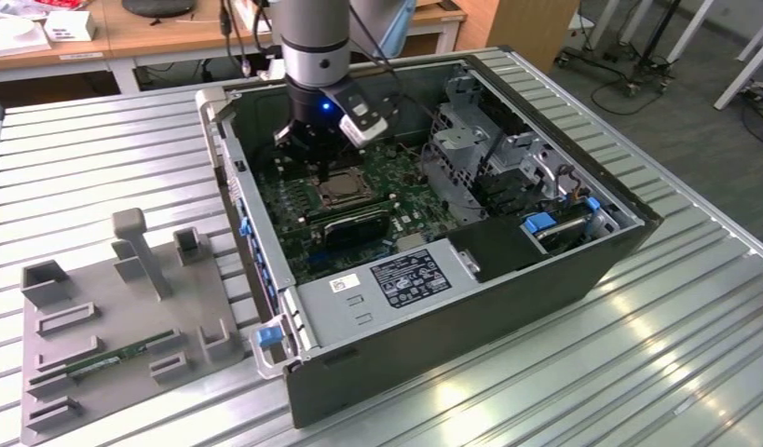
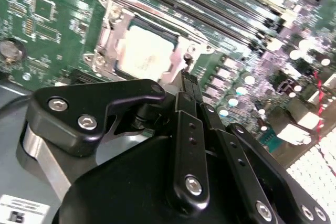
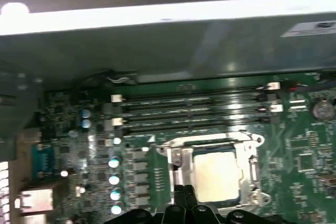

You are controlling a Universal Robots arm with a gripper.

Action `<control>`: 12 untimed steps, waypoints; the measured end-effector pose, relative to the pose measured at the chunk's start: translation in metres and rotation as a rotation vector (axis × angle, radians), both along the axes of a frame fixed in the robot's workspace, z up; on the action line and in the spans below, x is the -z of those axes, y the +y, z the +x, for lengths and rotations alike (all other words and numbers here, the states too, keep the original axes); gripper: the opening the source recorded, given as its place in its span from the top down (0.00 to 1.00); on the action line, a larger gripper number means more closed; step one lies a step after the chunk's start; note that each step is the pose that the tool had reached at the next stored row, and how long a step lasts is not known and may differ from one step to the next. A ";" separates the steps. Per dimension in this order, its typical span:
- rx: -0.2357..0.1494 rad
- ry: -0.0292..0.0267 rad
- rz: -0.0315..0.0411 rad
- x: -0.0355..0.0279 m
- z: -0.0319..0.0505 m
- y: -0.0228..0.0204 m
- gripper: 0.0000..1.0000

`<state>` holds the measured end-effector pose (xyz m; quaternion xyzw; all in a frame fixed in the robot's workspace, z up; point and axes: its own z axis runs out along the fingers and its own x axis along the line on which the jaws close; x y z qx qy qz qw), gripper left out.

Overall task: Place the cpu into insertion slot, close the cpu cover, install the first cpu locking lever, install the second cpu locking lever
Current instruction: 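Install the first cpu locking lever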

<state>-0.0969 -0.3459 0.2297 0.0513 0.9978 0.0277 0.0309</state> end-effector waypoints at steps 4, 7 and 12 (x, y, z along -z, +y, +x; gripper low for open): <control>0.000 0.0000 0.0000 0.0001 -0.0115 0.0000 0.89; 0.000 -0.0003 0.0000 0.0001 -0.0203 0.0000 0.89; 0.000 -0.0004 0.0000 0.0001 -0.0256 0.0000 0.89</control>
